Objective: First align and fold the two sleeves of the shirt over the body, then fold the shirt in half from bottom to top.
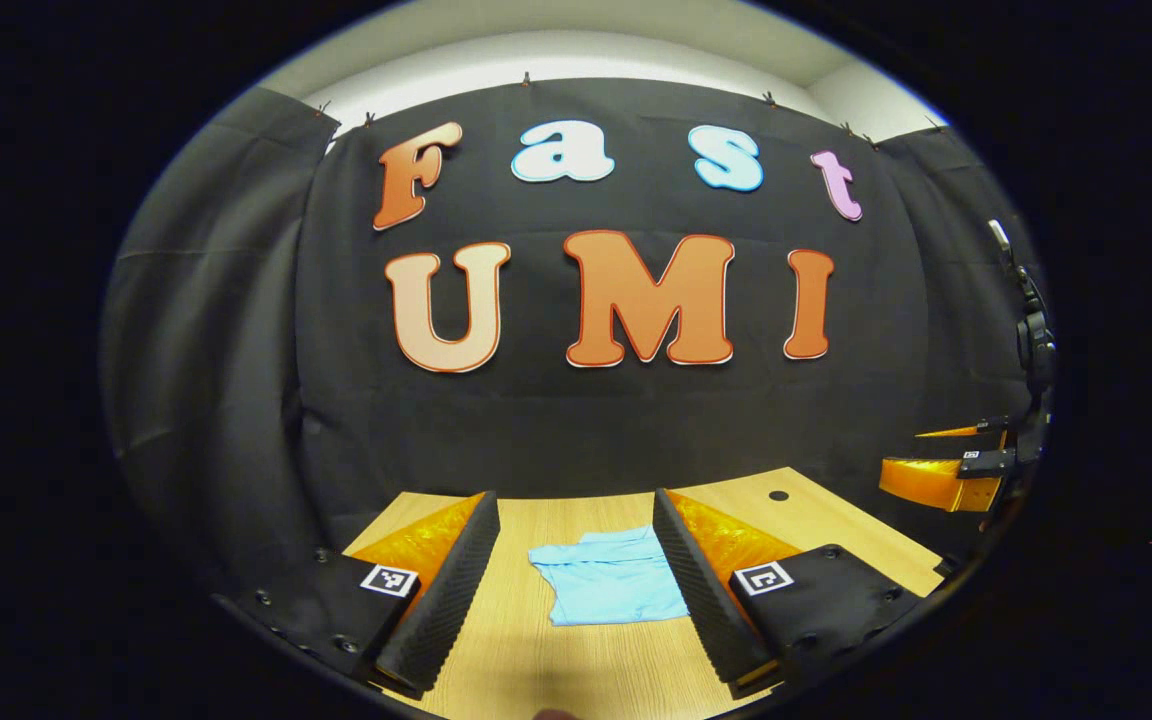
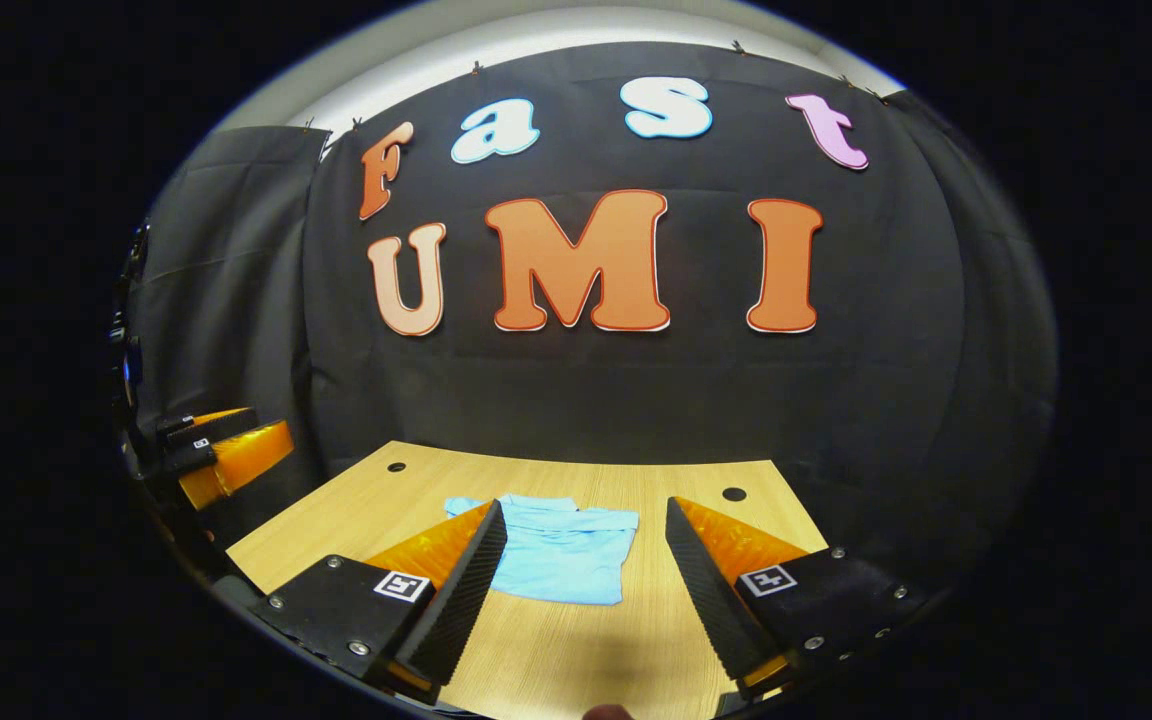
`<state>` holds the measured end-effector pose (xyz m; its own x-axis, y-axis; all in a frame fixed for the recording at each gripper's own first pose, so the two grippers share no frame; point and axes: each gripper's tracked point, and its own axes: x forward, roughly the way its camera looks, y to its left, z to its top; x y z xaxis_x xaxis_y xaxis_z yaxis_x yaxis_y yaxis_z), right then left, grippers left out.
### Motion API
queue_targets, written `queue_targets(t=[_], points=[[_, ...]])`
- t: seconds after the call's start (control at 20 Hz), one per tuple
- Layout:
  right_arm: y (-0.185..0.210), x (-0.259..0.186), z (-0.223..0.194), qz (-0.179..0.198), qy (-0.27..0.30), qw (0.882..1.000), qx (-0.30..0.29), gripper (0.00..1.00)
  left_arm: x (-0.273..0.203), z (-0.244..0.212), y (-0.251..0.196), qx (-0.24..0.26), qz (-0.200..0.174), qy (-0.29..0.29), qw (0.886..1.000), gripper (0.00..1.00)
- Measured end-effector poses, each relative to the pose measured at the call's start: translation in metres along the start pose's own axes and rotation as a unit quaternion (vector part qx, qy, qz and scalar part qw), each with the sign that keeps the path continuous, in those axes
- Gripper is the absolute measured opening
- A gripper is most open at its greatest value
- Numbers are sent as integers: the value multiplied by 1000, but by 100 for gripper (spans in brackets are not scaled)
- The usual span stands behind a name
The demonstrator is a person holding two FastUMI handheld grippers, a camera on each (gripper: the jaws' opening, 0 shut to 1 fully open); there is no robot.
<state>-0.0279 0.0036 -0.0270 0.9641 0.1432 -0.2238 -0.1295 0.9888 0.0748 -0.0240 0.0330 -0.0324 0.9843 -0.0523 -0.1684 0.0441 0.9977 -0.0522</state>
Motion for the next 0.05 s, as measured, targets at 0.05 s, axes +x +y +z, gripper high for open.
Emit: queue_targets(t=[0.05], points=[[-1,-8,-2,0,-2,1000,0,96,-9,-2,-3,4,2,0,1000,99]])
